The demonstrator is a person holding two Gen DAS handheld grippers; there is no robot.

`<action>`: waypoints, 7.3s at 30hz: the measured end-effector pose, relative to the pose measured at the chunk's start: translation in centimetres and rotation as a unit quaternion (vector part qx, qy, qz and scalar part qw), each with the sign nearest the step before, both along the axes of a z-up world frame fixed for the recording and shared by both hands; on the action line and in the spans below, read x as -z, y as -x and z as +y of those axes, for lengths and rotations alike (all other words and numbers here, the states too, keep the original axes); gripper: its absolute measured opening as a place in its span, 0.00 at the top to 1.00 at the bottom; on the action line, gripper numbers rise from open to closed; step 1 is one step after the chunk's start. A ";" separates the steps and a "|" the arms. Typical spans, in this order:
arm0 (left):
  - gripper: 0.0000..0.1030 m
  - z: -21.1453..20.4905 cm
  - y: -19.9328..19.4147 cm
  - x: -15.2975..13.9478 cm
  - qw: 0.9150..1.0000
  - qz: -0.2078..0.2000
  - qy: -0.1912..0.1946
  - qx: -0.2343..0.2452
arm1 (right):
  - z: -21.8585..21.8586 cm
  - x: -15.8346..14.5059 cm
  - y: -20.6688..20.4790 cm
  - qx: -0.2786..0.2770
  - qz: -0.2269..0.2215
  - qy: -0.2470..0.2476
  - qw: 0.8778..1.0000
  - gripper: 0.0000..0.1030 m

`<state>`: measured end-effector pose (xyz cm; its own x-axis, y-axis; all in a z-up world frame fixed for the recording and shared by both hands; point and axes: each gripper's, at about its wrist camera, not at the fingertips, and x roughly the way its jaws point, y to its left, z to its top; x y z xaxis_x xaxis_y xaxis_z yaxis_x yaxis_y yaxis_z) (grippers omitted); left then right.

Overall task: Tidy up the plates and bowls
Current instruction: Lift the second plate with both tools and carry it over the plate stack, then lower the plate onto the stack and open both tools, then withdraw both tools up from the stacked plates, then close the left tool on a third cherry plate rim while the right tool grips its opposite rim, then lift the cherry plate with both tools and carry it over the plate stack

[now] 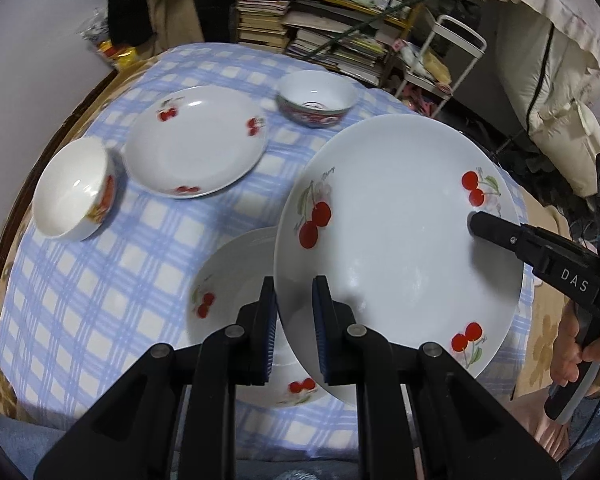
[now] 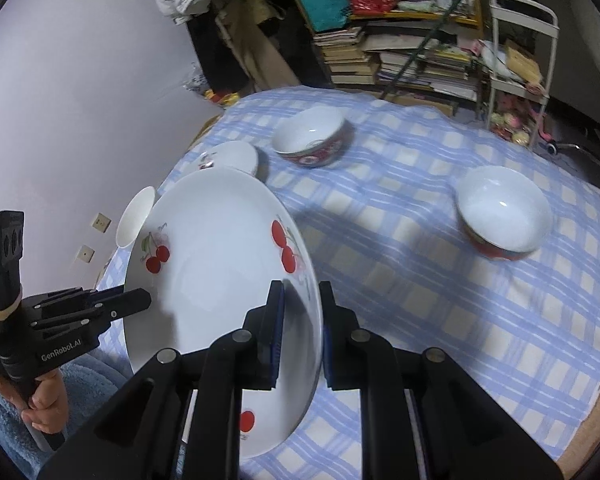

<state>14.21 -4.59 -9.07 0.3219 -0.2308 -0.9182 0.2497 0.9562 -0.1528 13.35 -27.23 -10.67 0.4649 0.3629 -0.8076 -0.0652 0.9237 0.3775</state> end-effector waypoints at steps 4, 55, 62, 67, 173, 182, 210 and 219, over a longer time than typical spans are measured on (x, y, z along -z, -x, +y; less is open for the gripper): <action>0.84 1.8 0.4 0.5 1.000 0.003 0.000 -0.016 | 2.1 -0.3 -0.2 -0.008 -0.010 0.016 1.000 0.83; 0.81 6.7 -0.5 11.3 0.990 0.091 -0.053 -0.093 | 11.3 8.8 0.4 -0.087 -0.004 0.139 0.986 0.83; 0.81 7.0 -0.5 11.0 0.990 0.088 -0.051 -0.094 | 11.6 8.7 0.2 -0.105 -0.012 0.150 0.983 0.83; 0.81 7.3 -0.3 10.8 0.991 0.086 -0.052 -0.093 | 12.3 9.0 0.4 -0.118 -0.008 0.159 0.980 0.83; 0.73 11.6 -16.3 12.6 0.975 0.052 0.083 -0.198 | 15.4 8.6 -25.2 -0.218 0.058 0.122 0.966 0.90; 0.73 10.4 -14.7 10.6 0.983 0.034 0.079 -0.160 | 12.6 7.0 -21.6 -0.187 0.039 0.109 0.976 0.90; 0.73 7.5 -2.3 2.7 0.997 -0.002 0.031 -0.073 | 7.9 1.9 -7.1 -0.100 0.011 0.062 0.993 0.90; 0.73 6.9 1.9 3.1 0.997 0.010 0.015 -0.070 | 7.3 3.1 -2.7 -0.091 0.029 0.046 0.994 0.90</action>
